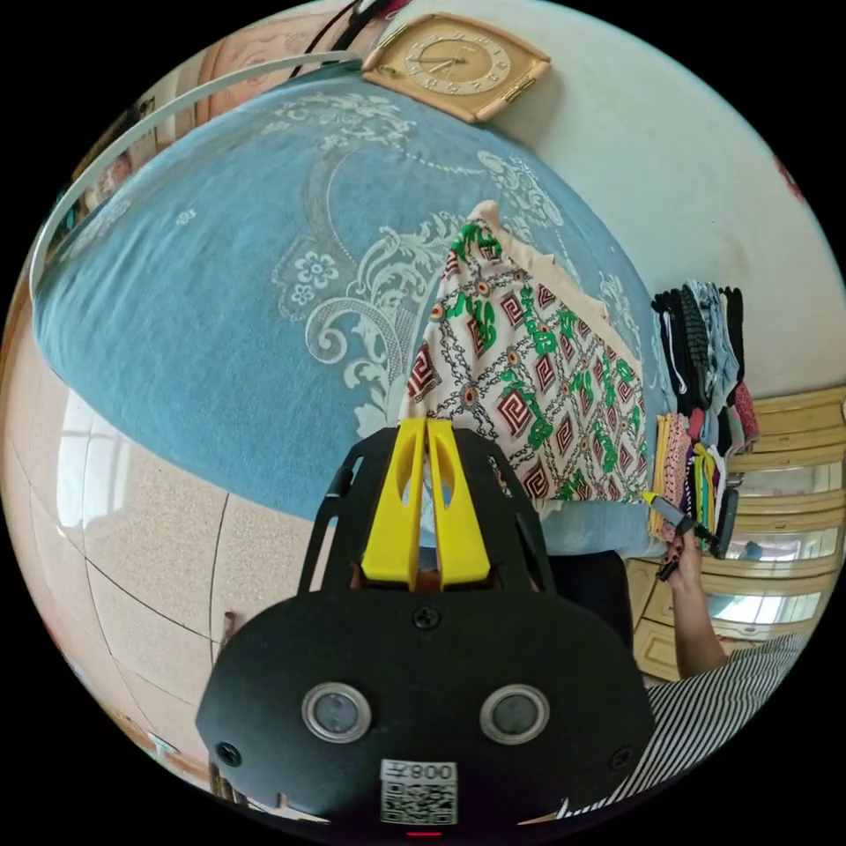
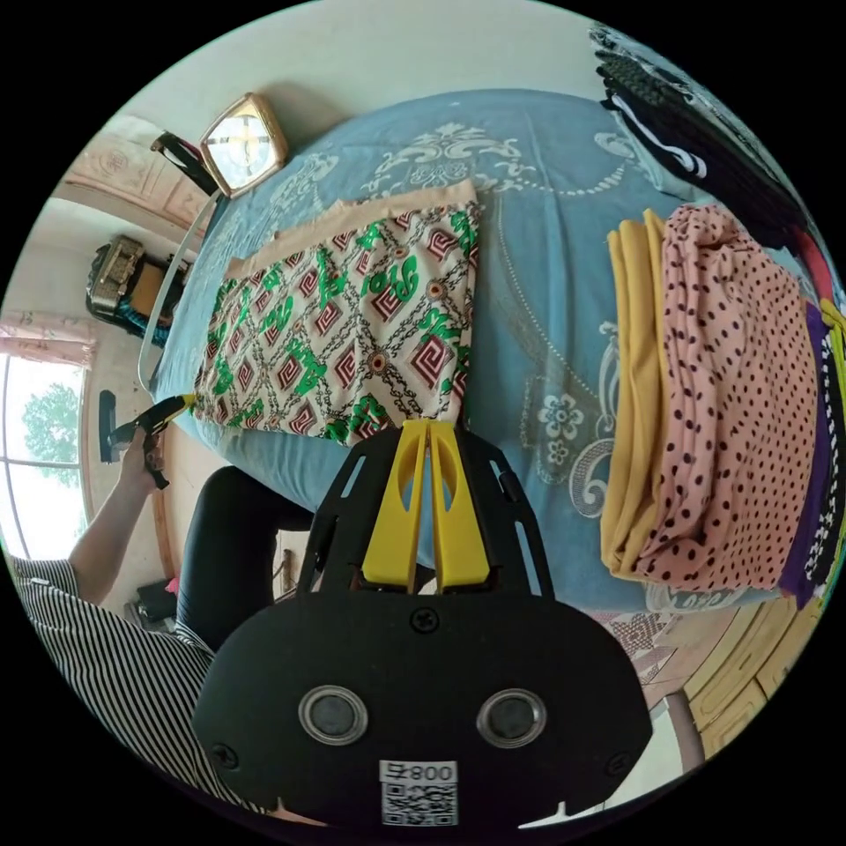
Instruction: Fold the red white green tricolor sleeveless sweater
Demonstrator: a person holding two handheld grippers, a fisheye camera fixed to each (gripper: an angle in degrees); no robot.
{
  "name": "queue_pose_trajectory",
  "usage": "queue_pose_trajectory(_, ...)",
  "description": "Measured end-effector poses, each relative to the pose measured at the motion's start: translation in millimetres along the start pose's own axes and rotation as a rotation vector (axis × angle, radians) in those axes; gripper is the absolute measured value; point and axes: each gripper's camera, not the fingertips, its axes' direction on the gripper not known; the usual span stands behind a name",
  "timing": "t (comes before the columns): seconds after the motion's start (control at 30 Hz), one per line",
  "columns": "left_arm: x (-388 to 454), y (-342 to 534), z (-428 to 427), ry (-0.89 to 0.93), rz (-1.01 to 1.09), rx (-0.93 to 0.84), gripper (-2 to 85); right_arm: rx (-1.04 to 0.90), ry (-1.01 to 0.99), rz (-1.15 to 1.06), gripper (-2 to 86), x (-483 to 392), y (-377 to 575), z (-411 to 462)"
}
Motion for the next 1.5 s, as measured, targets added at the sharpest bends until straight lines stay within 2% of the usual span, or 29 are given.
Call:
queue_pose_trajectory(0.17,6,11,-9,-0.008,0.043,0.014,2.1,0.056,-0.007,0.060,0.9,26,23,-8)
queue_pose_trajectory(0.27,0,24,-17,0.057,0.013,0.068,4.8,0.089,-0.012,0.097,2.3,41,39,-7)
queue_pose_trajectory(0.4,-10,33,-6,0.114,-0.045,0.039,6.6,0.101,-0.081,0.141,4.7,62,53,1)
queue_pose_trajectory(0.63,5,34,20,0.129,-0.056,-0.032,1.5,0.088,-0.164,0.164,4.4,86,54,22)
queue_pose_trajectory(0.93,11,46,12,0.214,-0.090,0.036,0.6,0.088,-0.268,0.141,0.5,120,55,20)
queue_pose_trajectory(1.03,17,49,35,0.211,-0.121,-0.025,0.9,0.061,-0.289,0.161,0.4,131,53,29)
queue_pose_trajectory(1.17,32,56,40,0.219,-0.151,0.022,2.0,0.037,-0.308,0.175,0.3,135,50,40)
queue_pose_trajectory(1.3,58,72,27,0.109,-0.159,0.106,3.5,0.066,-0.349,0.178,0.3,140,49,37)
queue_pose_trajectory(1.37,81,79,23,0.100,-0.107,0.144,4.2,0.078,-0.354,0.162,0.3,139,46,33)
queue_pose_trajectory(1.5,187,84,43,0.185,0.234,0.098,6.4,0.100,-0.382,0.137,0.2,134,39,25)
